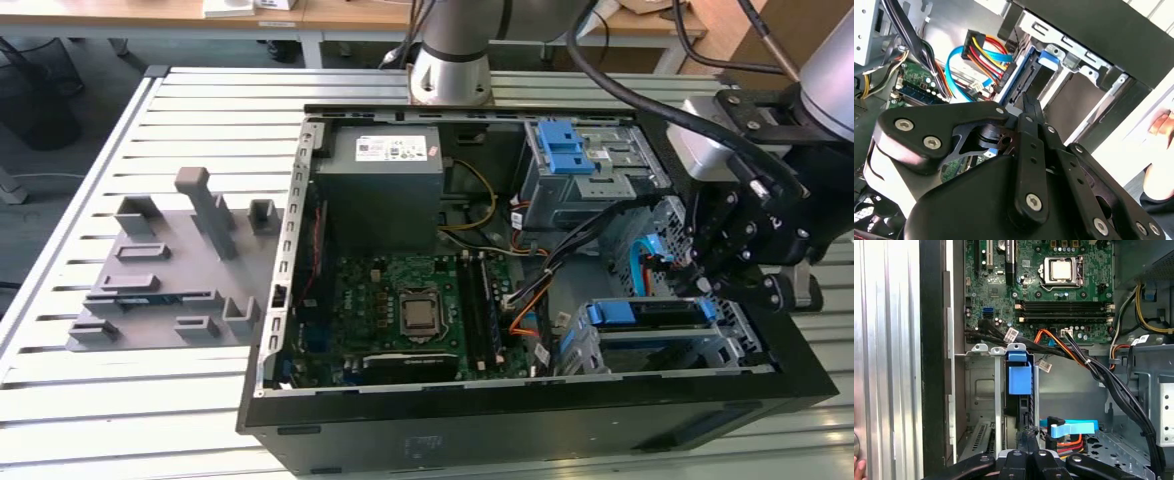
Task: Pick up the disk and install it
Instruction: 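Insert the first disk wire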
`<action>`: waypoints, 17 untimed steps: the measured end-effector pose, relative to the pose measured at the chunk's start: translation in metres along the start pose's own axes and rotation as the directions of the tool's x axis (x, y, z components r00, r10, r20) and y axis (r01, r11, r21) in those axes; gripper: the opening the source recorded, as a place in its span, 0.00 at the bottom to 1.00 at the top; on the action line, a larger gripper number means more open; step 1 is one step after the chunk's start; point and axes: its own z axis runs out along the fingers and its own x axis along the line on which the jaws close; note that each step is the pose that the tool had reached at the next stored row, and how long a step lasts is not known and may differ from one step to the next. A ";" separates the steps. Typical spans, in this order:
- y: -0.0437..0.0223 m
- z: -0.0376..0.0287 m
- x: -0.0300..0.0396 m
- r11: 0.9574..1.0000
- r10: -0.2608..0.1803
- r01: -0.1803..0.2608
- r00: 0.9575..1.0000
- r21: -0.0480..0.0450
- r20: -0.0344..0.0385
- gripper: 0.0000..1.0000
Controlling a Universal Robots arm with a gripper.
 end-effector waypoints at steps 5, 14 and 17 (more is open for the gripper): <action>-0.0009 0.0001 -0.0075 1.000 0.001 -0.001 1.000 0.000 0.000 0.11; -0.0025 -0.0012 -0.0144 1.000 0.002 -0.002 1.000 0.000 0.000 0.11; -0.0045 -0.0012 -0.0147 1.000 0.002 -0.002 1.000 0.000 0.000 0.11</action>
